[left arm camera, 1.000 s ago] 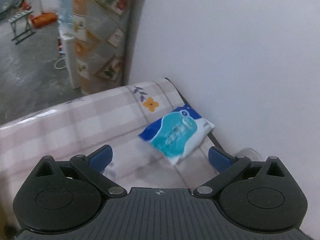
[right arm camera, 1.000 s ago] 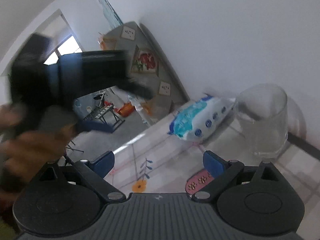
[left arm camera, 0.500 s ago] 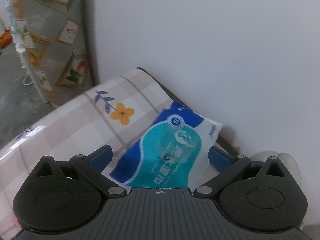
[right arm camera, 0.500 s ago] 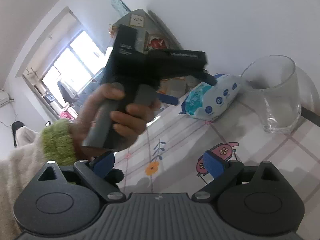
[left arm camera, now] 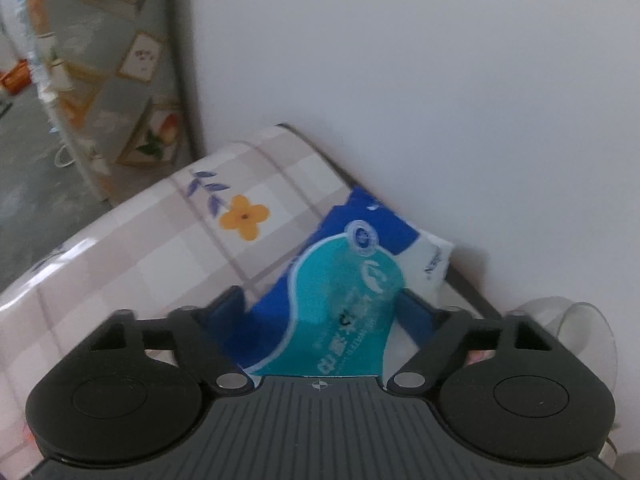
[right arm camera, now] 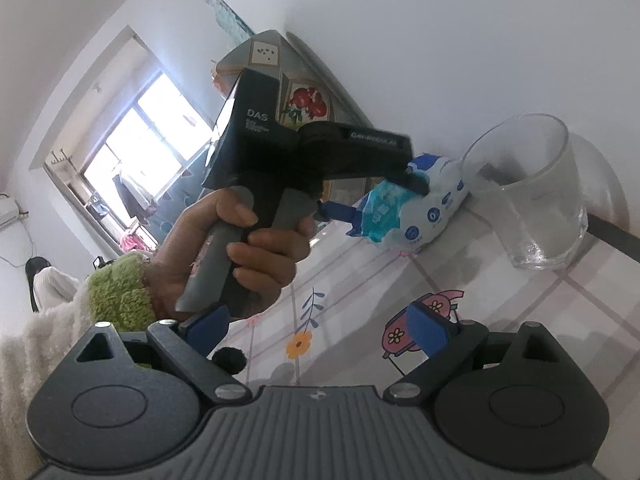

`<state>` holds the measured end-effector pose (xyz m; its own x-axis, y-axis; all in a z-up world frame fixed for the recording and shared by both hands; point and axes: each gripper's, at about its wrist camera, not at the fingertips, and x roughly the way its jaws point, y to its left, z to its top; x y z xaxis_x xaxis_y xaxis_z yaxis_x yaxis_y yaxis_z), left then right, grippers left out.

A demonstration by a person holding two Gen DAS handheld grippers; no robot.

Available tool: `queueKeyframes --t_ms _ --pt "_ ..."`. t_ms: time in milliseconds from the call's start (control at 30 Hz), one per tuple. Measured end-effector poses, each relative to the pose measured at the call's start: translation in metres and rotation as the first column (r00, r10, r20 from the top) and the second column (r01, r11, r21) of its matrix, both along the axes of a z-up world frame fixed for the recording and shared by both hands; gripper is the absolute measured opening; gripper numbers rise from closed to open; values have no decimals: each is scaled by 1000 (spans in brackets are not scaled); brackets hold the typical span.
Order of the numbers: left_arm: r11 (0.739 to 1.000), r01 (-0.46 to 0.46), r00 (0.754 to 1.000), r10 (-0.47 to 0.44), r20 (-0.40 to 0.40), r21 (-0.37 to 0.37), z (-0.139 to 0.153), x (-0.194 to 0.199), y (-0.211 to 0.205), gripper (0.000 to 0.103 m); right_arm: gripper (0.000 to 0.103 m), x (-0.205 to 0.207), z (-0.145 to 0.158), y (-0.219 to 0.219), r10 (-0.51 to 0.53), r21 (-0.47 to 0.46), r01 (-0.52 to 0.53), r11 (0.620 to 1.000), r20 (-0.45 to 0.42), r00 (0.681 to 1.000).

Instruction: Organize soft objects

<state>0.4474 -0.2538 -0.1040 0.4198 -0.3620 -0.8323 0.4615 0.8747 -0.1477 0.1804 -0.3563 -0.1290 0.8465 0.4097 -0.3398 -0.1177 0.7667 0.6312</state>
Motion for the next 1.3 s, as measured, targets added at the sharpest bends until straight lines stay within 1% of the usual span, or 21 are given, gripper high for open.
queueKeyframes --t_ms 67,133,300,433,567,667,733,767,800,833,867,900,933,967,1000,1100,1200,1267,1300 --pt "999 -30 999 30 -24 14 0 0 3 71 67 -1 0 -1 -3 6 3 1000 4 1000" --pt "998 -60 997 61 -43 23 0 -2 6 65 67 -1 1 -3 -9 12 9 1000 6 1000" --pt "990 -117 991 121 -55 79 5 -16 6 60 67 -9 4 -7 -35 29 35 999 9 999" --pt "983 -149 985 157 -71 109 7 -35 12 58 67 -20 7 -16 -66 56 66 996 9 998" --pt "980 -143 984 156 -88 142 9 -61 19 55 67 -46 8 -26 -119 54 118 992 16 993" --pt "976 -123 987 139 -82 180 10 -87 20 54 67 -67 3 -33 -146 61 147 987 -11 989" --pt "967 -107 989 128 -80 229 6 -106 19 50 67 -82 0 -38 -162 66 164 984 -33 986" --pt "963 -96 988 123 -96 253 2 -114 19 50 67 -89 -1 -41 -169 64 172 983 -41 985" --pt "958 -82 984 122 -133 274 -5 -122 19 49 67 -97 -2 -44 -179 61 182 981 -46 983" --pt "949 -65 983 113 -141 308 -11 -132 16 48 67 -104 -2 -46 -189 57 192 980 -49 981" --pt "944 -65 990 103 -102 323 -9 -142 14 48 67 -112 -1 -48 -200 53 203 978 -50 979" --pt "939 -56 990 96 -102 339 -9 -151 12 48 67 -119 0 -52 -212 49 214 976 -49 976" --pt "947 -52 988 94 -120 316 -8 -157 13 48 67 -127 1 -55 -222 45 224 973 -46 974" --pt "960 -35 987 76 -139 277 -5 -163 14 48 67 -134 3 -59 -232 39 234 971 -41 972" --pt "966 -28 988 66 -140 258 -2 -167 16 48 67 -139 6 -62 -240 31 241 970 -34 970" --pt "972 -34 995 56 -87 234 13 -179 23 51 67 -144 11 -68 -238 15 238 971 -12 971" --pt "984 -45 996 57 -67 172 32 -185 35 56 67 -135 18 -69 -201 22 201 979 13 979" --pt "991 -56 997 63 -49 123 45 -190 44 62 68 -124 23 -68 -167 34 165 986 36 985" --pt "992 -64 997 68 -30 108 51 -192 49 67 68 -114 25 -67 -144 43 142 989 49 988"
